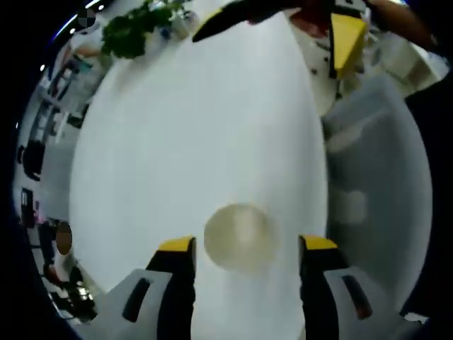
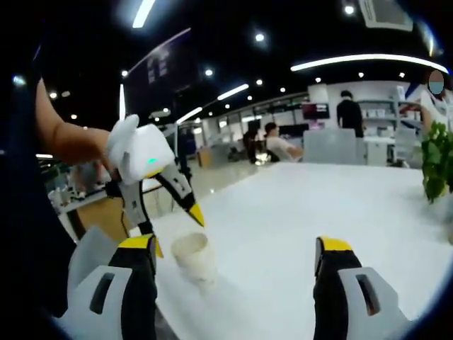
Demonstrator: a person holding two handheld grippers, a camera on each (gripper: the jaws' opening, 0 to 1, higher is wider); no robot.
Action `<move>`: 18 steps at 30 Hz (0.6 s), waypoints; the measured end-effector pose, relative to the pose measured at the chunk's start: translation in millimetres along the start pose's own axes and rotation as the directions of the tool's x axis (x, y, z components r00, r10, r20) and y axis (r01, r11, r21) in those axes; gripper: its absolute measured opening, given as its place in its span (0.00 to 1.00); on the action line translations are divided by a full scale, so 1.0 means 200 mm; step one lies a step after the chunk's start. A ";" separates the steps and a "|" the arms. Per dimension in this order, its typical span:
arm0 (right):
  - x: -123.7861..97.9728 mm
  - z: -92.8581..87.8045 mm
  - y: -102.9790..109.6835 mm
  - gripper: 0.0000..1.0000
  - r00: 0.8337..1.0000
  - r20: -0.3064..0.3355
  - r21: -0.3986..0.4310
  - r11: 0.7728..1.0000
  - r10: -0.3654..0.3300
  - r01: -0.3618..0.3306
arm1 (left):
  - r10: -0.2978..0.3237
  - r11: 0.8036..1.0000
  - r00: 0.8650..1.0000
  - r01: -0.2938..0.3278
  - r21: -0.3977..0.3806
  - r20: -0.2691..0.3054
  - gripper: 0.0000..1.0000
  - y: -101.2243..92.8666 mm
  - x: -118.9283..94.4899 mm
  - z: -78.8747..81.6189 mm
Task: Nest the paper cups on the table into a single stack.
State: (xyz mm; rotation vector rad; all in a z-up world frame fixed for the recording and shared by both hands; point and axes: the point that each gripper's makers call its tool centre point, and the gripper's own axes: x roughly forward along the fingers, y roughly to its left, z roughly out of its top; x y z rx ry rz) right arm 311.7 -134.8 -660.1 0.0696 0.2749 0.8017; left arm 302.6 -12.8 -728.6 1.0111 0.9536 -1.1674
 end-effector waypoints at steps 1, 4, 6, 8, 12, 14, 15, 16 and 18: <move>0.00 0.00 0.00 0.91 1.000 0.000 -0.003 1.000 -0.001 0.001 | -0.003 1.000 1.000 0.003 -0.014 0.013 0.68 0.00 -0.01 0.01; 0.00 0.02 0.00 0.93 1.000 0.004 -0.013 1.000 0.002 -0.002 | -0.001 0.999 0.996 0.005 -0.051 0.089 0.76 0.03 -0.05 0.01; 0.01 0.03 0.01 0.95 1.000 0.001 -0.035 0.999 0.004 -0.004 | 0.027 0.998 0.990 -0.017 -0.068 0.142 0.77 0.06 -0.07 0.01; 0.01 0.04 0.02 0.97 1.000 0.001 -0.055 0.998 0.012 -0.012 | 0.046 0.994 0.979 -0.025 -0.109 0.199 0.81 0.08 -0.09 0.02; 0.02 0.06 0.03 1.00 1.000 0.012 -0.085 0.996 0.022 -0.021 | 0.083 0.971 0.929 0.005 -0.237 0.360 0.91 0.10 -0.12 0.01; 0.02 0.07 0.03 1.00 0.999 0.022 -0.091 0.996 0.026 -0.024 | 0.131 0.961 0.898 -0.010 -0.276 0.421 0.98 0.13 -0.15 -0.01; 0.03 0.07 0.03 1.00 0.999 0.023 -0.089 0.996 0.025 -0.023 | 0.154 0.960 0.881 -0.026 -0.280 0.447 0.99 0.14 -0.16 -0.02; 0.03 0.07 0.03 1.00 0.999 0.024 -0.090 0.996 0.022 -0.020 | 0.173 0.959 0.865 -0.038 -0.282 0.472 0.99 0.15 -0.18 -0.04; 0.04 0.07 0.03 1.00 1.000 0.025 -0.103 0.995 0.018 -0.016 | 0.199 0.951 0.827 -0.033 -0.307 0.527 0.99 0.14 -0.21 -0.07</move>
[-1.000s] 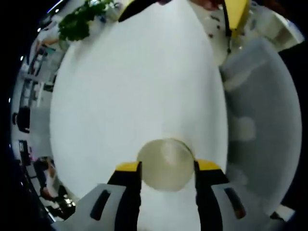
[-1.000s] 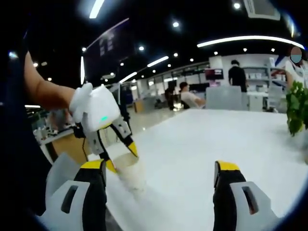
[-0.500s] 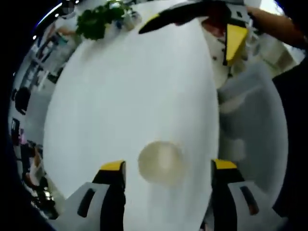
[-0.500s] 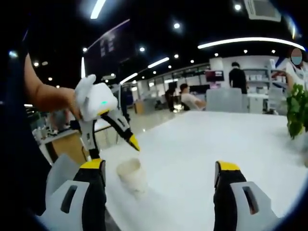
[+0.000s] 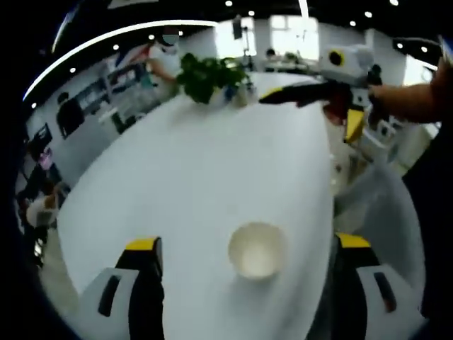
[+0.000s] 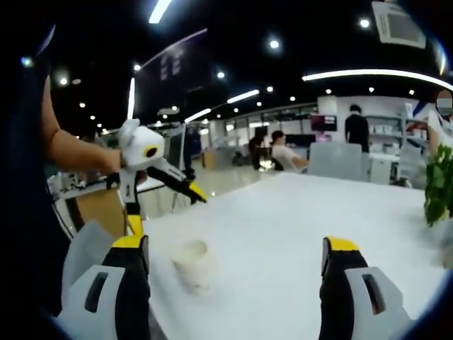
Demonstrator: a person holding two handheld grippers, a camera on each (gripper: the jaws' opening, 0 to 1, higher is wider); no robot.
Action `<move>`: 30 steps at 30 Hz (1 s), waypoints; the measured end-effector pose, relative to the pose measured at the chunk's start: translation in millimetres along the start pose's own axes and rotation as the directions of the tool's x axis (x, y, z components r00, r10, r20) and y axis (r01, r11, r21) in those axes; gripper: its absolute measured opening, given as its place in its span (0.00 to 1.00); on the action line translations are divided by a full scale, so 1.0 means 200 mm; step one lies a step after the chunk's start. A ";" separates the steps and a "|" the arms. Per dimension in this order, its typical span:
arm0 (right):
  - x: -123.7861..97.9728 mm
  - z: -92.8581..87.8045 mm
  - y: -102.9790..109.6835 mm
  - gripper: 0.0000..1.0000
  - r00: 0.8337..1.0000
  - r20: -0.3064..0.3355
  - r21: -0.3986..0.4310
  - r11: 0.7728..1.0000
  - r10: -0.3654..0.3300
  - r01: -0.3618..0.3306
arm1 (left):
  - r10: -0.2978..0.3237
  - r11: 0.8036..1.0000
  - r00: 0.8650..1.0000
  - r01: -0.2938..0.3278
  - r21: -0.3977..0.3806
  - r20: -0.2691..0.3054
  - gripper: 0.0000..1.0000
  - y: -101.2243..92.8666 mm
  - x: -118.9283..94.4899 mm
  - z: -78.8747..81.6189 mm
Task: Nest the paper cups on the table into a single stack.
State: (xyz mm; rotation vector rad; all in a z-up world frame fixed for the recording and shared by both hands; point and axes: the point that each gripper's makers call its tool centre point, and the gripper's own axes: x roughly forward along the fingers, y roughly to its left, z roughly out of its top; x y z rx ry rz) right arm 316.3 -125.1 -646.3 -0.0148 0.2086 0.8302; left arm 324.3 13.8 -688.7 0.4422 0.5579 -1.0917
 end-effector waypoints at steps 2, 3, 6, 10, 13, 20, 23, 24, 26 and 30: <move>0.01 -0.01 0.01 1.00 1.000 -0.007 -0.009 1.000 0.001 -0.001 | 0.010 0.999 0.998 -0.008 -0.049 0.057 0.99 0.02 -0.04 -0.01; 0.01 -0.01 0.01 1.00 1.000 -0.008 -0.011 1.000 0.004 -0.004 | 0.021 0.997 0.998 -0.016 -0.073 0.067 0.99 0.02 -0.06 -0.02; 0.02 -0.02 0.02 1.00 1.000 -0.016 -0.021 1.000 0.011 -0.011 | 0.035 0.995 0.994 -0.025 -0.101 0.100 0.99 0.05 -0.12 -0.08; 0.04 -0.03 0.05 1.00 1.000 -0.019 -0.042 0.999 0.020 -0.021 | 0.083 0.991 0.979 -0.061 -0.120 0.184 0.99 0.08 -0.19 -0.08; 0.06 -0.06 0.06 1.00 0.999 -0.034 -0.039 0.999 0.028 -0.030 | 0.114 0.988 0.954 -0.080 -0.130 0.279 0.99 0.11 -0.24 -0.07; 0.10 -0.07 0.08 1.00 0.999 -0.024 -0.066 0.997 0.026 -0.027 | 0.161 0.983 0.927 -0.120 -0.140 0.339 0.99 0.15 -0.28 -0.12; 0.11 -0.08 0.09 1.00 0.999 -0.023 -0.080 0.996 0.024 -0.026 | 0.162 0.982 0.924 -0.115 -0.153 0.347 0.99 0.14 -0.29 -0.15; 0.11 -0.09 0.10 1.00 0.999 -0.025 -0.087 0.996 0.028 -0.030 | 0.163 0.981 0.924 -0.115 -0.155 0.346 0.99 0.15 -0.29 -0.16; 0.12 -0.11 0.10 1.00 0.999 -0.028 -0.079 0.996 0.031 -0.033 | 0.157 0.981 0.925 -0.105 -0.164 0.347 0.99 0.15 -0.29 -0.18; 0.13 -0.12 0.11 1.00 0.999 -0.033 -0.077 0.996 0.033 -0.035 | 0.145 0.981 0.925 -0.088 -0.172 0.351 0.99 0.14 -0.27 -0.21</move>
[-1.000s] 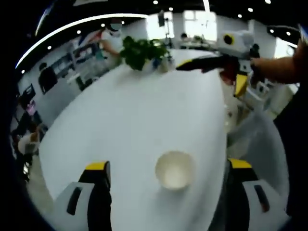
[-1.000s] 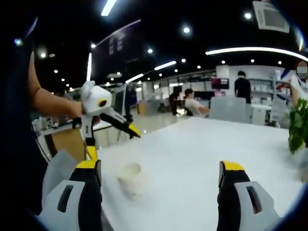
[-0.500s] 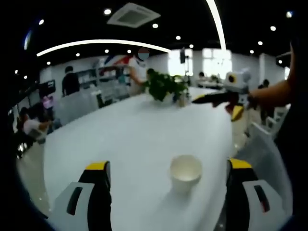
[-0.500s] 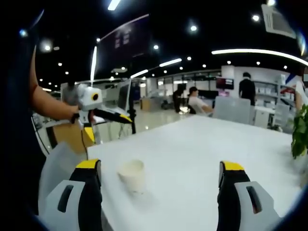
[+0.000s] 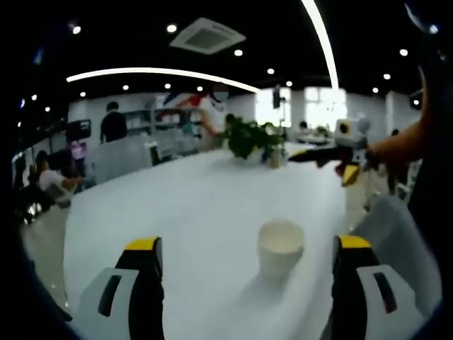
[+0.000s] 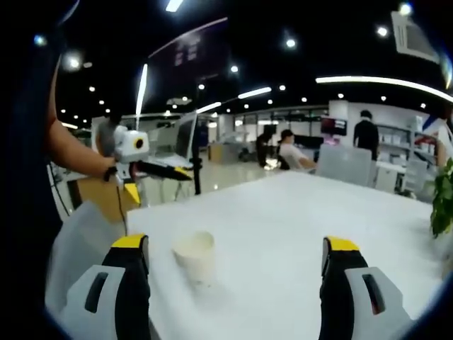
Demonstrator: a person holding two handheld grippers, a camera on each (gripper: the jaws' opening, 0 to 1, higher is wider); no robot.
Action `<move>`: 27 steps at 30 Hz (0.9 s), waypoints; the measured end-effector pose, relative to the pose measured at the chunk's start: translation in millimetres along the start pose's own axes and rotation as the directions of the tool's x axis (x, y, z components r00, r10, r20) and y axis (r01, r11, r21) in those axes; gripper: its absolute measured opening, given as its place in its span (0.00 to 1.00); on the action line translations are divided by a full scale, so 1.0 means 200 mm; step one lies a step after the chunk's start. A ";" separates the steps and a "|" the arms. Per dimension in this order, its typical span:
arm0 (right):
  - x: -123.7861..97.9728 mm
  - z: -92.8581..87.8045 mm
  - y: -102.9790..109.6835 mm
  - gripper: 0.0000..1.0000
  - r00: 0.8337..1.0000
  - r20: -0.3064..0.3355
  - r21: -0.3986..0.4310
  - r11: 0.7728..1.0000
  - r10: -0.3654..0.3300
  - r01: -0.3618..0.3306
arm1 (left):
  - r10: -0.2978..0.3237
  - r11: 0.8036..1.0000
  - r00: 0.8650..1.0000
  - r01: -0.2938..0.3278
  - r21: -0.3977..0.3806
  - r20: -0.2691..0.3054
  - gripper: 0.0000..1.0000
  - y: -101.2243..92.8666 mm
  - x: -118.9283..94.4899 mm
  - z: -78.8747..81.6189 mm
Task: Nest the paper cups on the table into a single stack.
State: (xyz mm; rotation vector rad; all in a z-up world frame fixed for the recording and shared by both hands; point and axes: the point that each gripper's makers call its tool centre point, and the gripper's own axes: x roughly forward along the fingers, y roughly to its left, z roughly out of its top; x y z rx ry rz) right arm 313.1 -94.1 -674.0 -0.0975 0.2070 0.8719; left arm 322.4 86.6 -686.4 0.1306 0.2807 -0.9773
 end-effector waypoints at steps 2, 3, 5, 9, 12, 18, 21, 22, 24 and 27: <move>0.01 -0.02 0.01 1.00 1.000 -0.007 0.000 1.000 0.006 -0.006 | -0.013 1.000 1.000 0.013 0.017 -0.023 0.99 -0.02 0.02 -0.04; 0.02 -0.04 0.01 1.00 1.000 -0.022 -0.008 1.000 0.010 -0.011 | -0.022 0.999 0.998 0.025 0.045 -0.052 0.99 -0.03 0.03 -0.07; 0.03 -0.12 0.02 1.00 0.996 -0.089 -0.060 0.998 0.014 -0.020 | -0.045 0.993 0.994 0.055 0.103 -0.097 0.99 -0.05 0.05 -0.14; 0.05 -0.17 0.04 1.00 0.994 -0.102 -0.064 0.997 0.034 -0.040 | -0.073 0.992 0.991 0.084 0.098 -0.109 0.99 -0.09 0.09 -0.19; 0.07 -0.21 0.06 1.00 0.992 -0.113 -0.054 0.997 0.051 -0.057 | -0.094 0.989 0.987 0.107 0.099 -0.129 0.96 -0.11 0.12 -0.24; 0.12 -0.27 0.10 0.96 0.987 -0.132 -0.026 0.995 0.091 -0.095 | -0.117 0.986 0.983 0.132 0.100 -0.145 0.93 -0.12 0.18 -0.27; 0.16 -0.32 0.12 0.89 0.980 -0.156 -0.013 0.992 0.124 -0.128 | -0.150 0.979 0.973 0.171 0.110 -0.175 0.85 -0.14 0.21 -0.32; 0.18 -0.34 0.13 0.87 0.977 -0.168 -0.006 0.991 0.129 -0.132 | -0.170 0.977 0.967 0.191 0.098 -0.190 0.80 -0.15 0.22 -0.34; 0.21 -0.37 0.14 0.85 0.972 -0.184 0.004 0.988 0.149 -0.151 | -0.182 0.972 0.962 0.208 0.113 -0.203 0.74 -0.16 0.25 -0.35; 0.24 -0.40 0.16 0.83 0.962 -0.206 0.002 0.983 0.181 -0.184 | -0.202 0.968 0.955 0.229 0.105 -0.218 0.71 -0.17 0.28 -0.37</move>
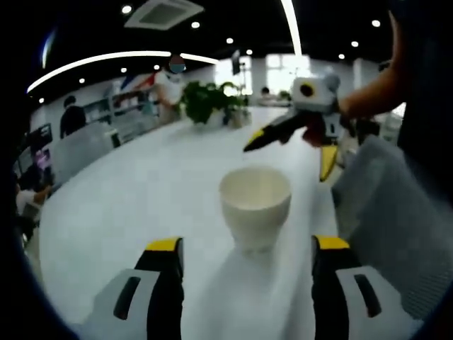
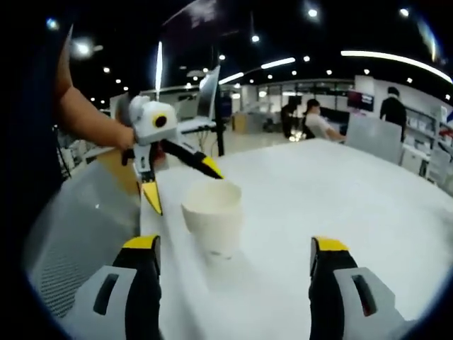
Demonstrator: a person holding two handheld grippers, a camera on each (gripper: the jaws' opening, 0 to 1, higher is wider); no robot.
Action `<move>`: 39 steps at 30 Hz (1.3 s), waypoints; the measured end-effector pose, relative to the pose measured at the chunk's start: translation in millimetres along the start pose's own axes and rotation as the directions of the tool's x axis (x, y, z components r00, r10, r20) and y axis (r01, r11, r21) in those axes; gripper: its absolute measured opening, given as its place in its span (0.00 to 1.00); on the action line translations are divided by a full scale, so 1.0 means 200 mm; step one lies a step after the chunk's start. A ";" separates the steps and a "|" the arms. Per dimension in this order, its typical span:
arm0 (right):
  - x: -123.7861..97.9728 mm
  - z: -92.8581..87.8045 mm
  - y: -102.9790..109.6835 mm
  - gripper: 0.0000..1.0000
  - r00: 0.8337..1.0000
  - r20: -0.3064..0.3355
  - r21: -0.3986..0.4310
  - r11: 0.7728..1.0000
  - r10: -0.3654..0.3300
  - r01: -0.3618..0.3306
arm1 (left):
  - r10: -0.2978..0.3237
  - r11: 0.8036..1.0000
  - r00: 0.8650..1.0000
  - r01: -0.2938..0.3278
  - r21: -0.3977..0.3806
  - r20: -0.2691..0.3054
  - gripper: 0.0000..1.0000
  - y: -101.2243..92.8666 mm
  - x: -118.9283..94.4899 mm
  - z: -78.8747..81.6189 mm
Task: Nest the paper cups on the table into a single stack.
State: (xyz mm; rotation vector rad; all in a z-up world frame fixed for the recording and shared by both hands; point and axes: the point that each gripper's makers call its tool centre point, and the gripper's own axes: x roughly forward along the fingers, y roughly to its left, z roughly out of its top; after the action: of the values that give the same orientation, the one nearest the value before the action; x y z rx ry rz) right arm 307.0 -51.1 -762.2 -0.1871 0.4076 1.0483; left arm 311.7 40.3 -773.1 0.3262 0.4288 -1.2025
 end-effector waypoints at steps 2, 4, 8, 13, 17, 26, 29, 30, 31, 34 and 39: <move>0.02 -0.01 0.01 0.80 1.000 -0.010 -0.015 1.000 0.015 -0.016 | -0.014 1.000 1.000 0.014 0.000 -0.008 0.70 -0.01 0.02 -0.01; 0.06 -0.03 0.02 0.76 0.998 -0.034 -0.030 0.998 0.045 -0.046 | -0.033 0.999 0.999 0.033 0.008 -0.022 0.69 -0.03 0.05 -0.02; 0.12 -0.05 0.03 0.64 0.996 -0.057 -0.043 0.996 0.075 -0.078 | -0.040 0.997 0.997 0.044 0.063 -0.062 0.62 -0.02 0.09 -0.06; 0.19 -0.09 0.05 0.55 0.989 -0.102 -0.071 0.991 0.108 -0.115 | -0.056 0.995 0.996 0.062 0.079 -0.068 0.54 -0.03 0.14 -0.05; 0.24 -0.12 0.06 0.51 0.987 -0.111 -0.060 0.991 0.114 -0.121 | -0.068 0.994 0.995 0.073 0.076 -0.070 0.51 -0.03 0.17 -0.05; 0.26 -0.12 0.07 0.41 0.983 -0.128 -0.069 0.988 0.129 -0.139 | -0.076 0.994 0.995 0.080 0.080 -0.063 0.41 -0.03 0.19 -0.03; 0.26 -0.11 0.08 0.36 0.982 -0.124 -0.072 0.986 0.140 -0.149 | -0.080 0.994 0.995 0.084 0.074 -0.061 0.39 -0.03 0.20 -0.02; 0.26 -0.11 0.09 0.34 0.982 -0.124 -0.071 0.986 0.143 -0.152 | -0.082 0.994 0.995 0.087 0.072 -0.064 0.39 -0.04 0.20 -0.02; 0.26 -0.11 0.09 0.34 0.982 -0.121 -0.069 0.985 0.147 -0.156 | -0.085 0.994 0.994 0.089 0.067 -0.069 0.38 -0.04 0.20 -0.02; 0.24 -0.11 0.09 0.33 0.982 -0.117 -0.064 0.986 0.149 -0.157 | -0.099 0.993 0.993 0.104 0.063 -0.071 0.38 -0.04 0.20 -0.01; 0.24 -0.04 0.04 0.33 0.983 -0.109 -0.076 0.985 0.145 -0.153 | -0.096 0.992 0.993 0.102 0.070 -0.074 0.38 0.01 0.20 0.05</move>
State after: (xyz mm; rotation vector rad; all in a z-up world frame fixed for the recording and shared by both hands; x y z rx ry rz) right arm 317.9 -12.0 -789.5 -0.2902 0.4766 1.2078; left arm 326.1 3.9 -783.6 0.4162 0.4669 -1.3088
